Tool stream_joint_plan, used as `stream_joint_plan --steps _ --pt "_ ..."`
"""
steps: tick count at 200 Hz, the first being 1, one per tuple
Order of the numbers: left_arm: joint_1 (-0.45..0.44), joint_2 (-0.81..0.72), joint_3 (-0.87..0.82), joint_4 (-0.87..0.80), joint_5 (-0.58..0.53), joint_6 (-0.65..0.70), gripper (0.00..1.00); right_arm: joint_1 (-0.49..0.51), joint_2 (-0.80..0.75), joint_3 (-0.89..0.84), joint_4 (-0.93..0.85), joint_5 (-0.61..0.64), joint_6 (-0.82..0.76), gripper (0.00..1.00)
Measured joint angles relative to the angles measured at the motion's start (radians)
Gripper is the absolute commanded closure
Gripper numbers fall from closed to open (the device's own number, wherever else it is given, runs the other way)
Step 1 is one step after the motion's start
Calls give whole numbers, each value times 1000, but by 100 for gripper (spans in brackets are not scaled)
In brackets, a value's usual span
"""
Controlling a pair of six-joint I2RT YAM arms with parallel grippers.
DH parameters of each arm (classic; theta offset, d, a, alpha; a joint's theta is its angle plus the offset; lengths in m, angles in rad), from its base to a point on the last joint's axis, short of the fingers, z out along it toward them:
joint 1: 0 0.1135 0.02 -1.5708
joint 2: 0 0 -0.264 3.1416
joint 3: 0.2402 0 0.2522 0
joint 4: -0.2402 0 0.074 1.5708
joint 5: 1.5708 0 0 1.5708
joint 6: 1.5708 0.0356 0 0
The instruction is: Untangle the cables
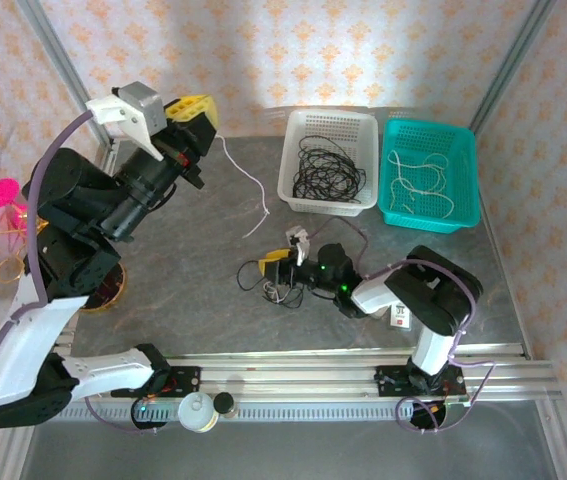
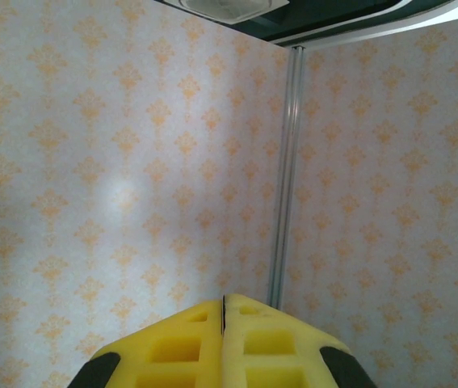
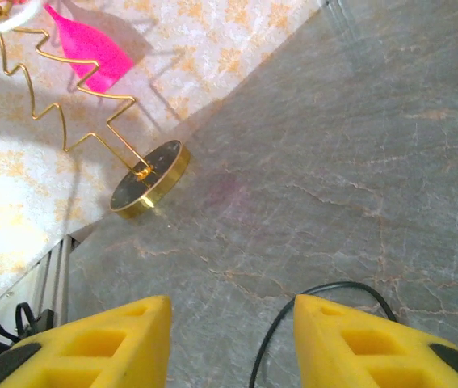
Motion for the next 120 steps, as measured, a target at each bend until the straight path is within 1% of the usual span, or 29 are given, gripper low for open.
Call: stream_joint_plan --steps 27,54,81,120 --pt "0 -5 -10 15 0 -1 100 0 -62 -2 -35 24 50 56" --pt "0 -4 -24 21 0 -1 100 0 -128 -4 -57 58 140 54" --pt "0 -2 -27 24 -1 -1 100 0 -158 3 -67 63 296 52" --pt "0 -2 -27 32 -14 -1 100 10 -118 56 -63 20 536 49"
